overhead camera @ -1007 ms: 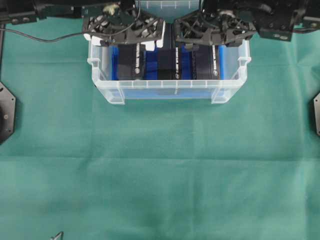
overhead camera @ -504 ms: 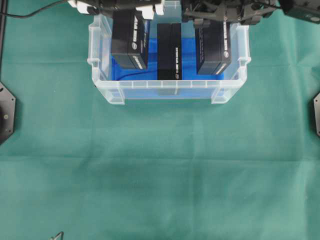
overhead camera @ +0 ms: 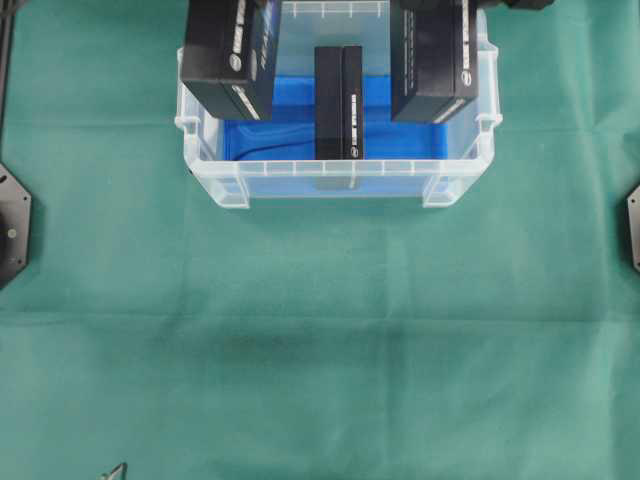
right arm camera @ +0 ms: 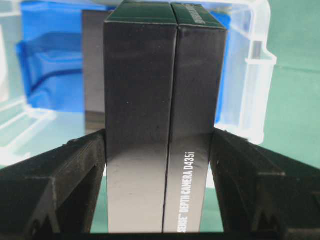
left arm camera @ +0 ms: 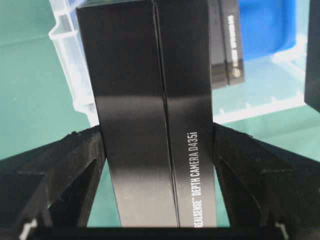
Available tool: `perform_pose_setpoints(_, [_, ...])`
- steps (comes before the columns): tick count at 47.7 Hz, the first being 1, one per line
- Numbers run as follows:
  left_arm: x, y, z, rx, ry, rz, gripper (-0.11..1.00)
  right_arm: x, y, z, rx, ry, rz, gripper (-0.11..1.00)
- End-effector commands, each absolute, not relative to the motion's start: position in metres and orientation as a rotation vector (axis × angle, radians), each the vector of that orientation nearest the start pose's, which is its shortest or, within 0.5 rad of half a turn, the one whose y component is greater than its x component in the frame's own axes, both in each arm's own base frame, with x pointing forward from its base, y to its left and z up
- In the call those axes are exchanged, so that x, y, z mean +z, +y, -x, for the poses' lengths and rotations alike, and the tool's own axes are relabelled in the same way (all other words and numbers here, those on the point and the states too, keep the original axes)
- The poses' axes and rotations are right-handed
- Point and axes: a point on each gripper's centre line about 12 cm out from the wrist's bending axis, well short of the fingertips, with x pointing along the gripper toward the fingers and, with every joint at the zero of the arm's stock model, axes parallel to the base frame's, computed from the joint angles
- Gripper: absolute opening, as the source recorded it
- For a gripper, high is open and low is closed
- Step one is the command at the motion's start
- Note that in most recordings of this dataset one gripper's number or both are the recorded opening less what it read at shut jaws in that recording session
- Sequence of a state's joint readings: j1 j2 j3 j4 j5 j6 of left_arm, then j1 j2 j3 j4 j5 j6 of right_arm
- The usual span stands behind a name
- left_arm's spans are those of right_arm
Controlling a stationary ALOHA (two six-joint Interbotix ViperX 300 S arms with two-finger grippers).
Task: Take the box out of the case with both arms.
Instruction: 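Lift the left and right boxes straight up out of the bin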
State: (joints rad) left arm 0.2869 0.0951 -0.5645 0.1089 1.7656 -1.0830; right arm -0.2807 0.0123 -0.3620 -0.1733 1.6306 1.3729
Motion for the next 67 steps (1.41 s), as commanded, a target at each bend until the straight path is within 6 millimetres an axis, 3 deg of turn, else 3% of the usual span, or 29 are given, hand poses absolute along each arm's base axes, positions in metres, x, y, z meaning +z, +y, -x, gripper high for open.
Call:
perform_pose_setpoints(1, [0.465,0.119,-0.359,0.999,0.94,1.042,0.63,0.449,-0.119,-0.35,-1.16,0.729,-1.24,0.65])
perform_pose_setpoints(19, [0.482,0.117,-0.364,0.976,0.95,1.017,0.63,0.468,-0.116,-0.357,-1.156,0.764,-1.215,0.65])
perform_pose_setpoints(67, [0.478,0.116,-0.361,0.982,0.972,1.002,0.63,0.467,-0.112,-0.358,-1.176,0.787,-1.2,0.65])
